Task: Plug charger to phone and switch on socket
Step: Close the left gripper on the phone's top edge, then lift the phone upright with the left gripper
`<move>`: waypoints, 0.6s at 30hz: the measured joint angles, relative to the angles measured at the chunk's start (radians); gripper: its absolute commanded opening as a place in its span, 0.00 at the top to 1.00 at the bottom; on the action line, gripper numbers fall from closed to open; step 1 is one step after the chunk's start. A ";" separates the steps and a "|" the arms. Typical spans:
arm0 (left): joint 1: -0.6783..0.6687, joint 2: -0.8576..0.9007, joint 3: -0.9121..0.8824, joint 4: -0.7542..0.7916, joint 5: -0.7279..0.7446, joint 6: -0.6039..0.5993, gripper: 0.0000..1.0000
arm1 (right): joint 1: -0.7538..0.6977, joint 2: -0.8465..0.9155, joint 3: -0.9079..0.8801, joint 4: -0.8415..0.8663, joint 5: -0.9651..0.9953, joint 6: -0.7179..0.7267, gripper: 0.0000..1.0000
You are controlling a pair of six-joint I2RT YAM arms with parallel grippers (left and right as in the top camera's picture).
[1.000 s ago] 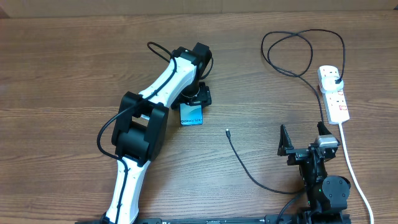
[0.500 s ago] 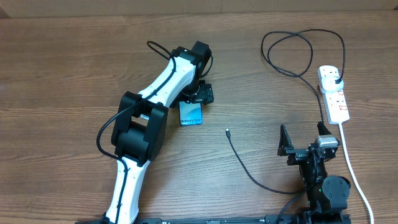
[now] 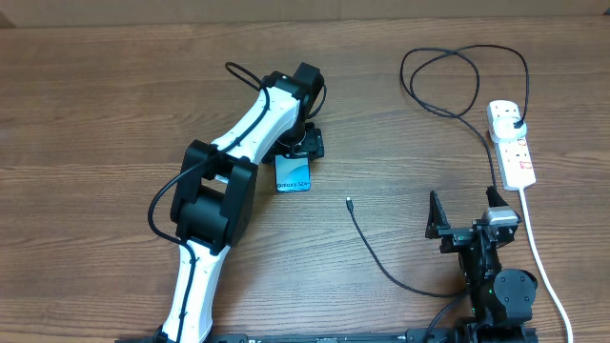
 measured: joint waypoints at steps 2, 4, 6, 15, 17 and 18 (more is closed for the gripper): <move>0.000 0.000 0.000 -0.001 0.000 0.000 0.14 | 0.000 0.000 0.000 0.000 0.000 0.000 0.00; 0.000 0.000 0.001 -0.004 0.000 0.000 0.15 | 0.000 0.000 0.000 0.000 0.000 0.000 0.00; 0.000 0.000 0.004 -0.014 0.000 0.002 0.19 | 0.000 0.000 0.000 0.000 0.000 0.000 0.00; 0.000 0.000 0.012 -0.019 0.000 0.003 0.00 | 0.000 0.000 0.000 0.000 0.000 -0.001 0.00; 0.000 0.000 0.012 -0.019 0.000 0.007 0.00 | 0.000 0.000 0.000 0.000 0.000 0.000 0.00; 0.000 0.000 0.012 -0.019 0.000 0.005 0.00 | 0.000 0.000 0.000 0.000 0.000 0.000 0.00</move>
